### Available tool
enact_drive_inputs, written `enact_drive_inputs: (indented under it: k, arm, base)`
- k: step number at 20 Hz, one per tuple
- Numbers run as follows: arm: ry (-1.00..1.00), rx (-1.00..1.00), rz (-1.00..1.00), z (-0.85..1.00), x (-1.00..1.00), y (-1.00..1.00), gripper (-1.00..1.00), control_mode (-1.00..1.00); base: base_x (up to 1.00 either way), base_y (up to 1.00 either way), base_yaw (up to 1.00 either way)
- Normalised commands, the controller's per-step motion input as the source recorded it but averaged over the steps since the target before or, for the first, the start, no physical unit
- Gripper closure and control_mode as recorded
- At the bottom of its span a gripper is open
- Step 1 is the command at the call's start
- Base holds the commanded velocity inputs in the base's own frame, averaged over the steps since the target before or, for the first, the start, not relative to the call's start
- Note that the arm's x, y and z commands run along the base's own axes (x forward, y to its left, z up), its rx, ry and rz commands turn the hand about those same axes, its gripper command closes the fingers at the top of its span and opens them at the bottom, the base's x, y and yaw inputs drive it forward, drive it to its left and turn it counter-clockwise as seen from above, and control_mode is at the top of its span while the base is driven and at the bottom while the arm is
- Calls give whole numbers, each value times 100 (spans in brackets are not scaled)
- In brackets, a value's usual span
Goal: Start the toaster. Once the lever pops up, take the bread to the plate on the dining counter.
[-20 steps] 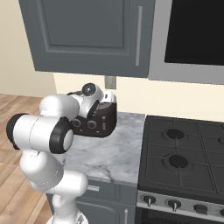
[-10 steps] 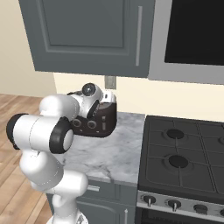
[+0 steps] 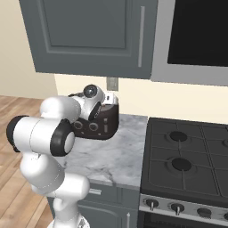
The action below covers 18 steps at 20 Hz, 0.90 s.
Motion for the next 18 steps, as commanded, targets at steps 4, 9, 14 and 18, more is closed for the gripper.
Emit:
enact_drive_inputs:
  k: [4, 9, 14, 18]
  arm:
    - [0, 0, 0, 0, 0, 0, 100, -100]
    - [-3, 0, 0, 3, 0, 0, 100, -100]
    - [-8, 0, 0, 16, -1, 0, 100, -100]
    - [-9, 0, 0, 27, -7, 0, 100, -100]
  base:
    - [0, 0, 0]
    - [0, 0, 0]
    - [0, 0, 0]
    - [0, 0, 0]
